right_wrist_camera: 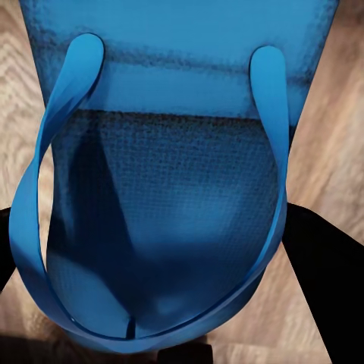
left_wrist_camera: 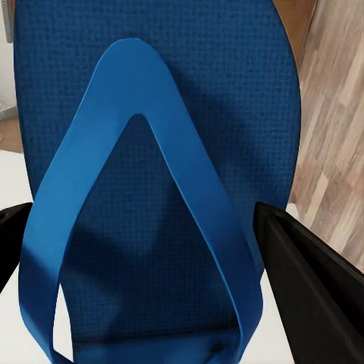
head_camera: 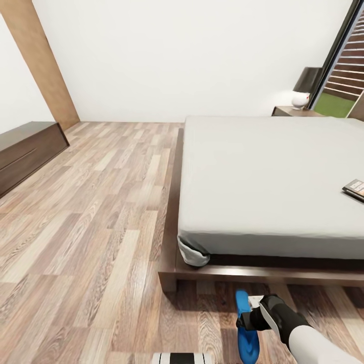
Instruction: In the bedroom, move the book from the bed onto either nightstand, and place the two sandals side by side next to the bed.
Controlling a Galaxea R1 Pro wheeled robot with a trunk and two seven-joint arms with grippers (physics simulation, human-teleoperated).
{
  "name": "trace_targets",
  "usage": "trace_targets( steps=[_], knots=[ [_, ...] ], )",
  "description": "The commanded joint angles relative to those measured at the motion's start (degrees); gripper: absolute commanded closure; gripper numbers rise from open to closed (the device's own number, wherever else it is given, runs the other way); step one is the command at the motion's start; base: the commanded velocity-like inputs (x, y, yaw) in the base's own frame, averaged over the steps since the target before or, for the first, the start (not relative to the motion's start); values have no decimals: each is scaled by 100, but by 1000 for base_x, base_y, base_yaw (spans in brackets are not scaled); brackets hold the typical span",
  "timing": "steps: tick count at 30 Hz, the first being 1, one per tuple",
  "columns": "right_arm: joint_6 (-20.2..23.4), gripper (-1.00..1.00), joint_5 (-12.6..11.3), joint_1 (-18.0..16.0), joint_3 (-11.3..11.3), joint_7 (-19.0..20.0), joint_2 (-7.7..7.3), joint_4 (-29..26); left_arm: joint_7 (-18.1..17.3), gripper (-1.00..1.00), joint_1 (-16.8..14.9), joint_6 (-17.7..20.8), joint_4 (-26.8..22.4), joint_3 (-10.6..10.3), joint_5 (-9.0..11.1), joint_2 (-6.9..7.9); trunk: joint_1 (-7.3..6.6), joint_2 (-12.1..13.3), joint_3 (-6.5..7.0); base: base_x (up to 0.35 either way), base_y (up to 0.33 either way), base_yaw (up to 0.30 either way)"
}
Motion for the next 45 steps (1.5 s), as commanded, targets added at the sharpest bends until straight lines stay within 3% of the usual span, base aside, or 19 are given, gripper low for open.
trace_targets(
  steps=[1,8,15,20,28,32,38,45],
  knots=[
    [23,100,42,-2,13,39,-3,-11,3,100,-1,-31,-5,13,21,0,1,-3,-27,0,0,0],
    [23,100,39,-3,12,46,11,-10,-2,100,1,-32,-3,6,21,0,6,-6,-72,0,0,0],
    [23,100,34,-75,12,49,17,-29,-10,100,7,-33,-3,4,21,28,24,-15,-227,0,0,0],
    [23,100,33,-104,12,49,26,-28,-13,100,8,-40,-3,4,21,34,24,-15,-227,0,0,0],
    [23,100,33,-189,13,35,50,-13,-20,100,12,-49,-3,4,21,35,45,-26,-404,0,0,0],
    [23,100,33,-217,13,31,60,-11,-23,100,14,-50,-3,4,21,35,45,-26,-404,0,0,0],
    [23,100,22,-261,13,-245,73,-11,-23,100,17,-50,-3,4,21,35,58,-33,-515,0,0,0],
    [23,100,16,-309,13,-369,83,-11,-19,100,17,-52,-3,4,21,35,58,-33,-515,0,0,0]
  ],
)
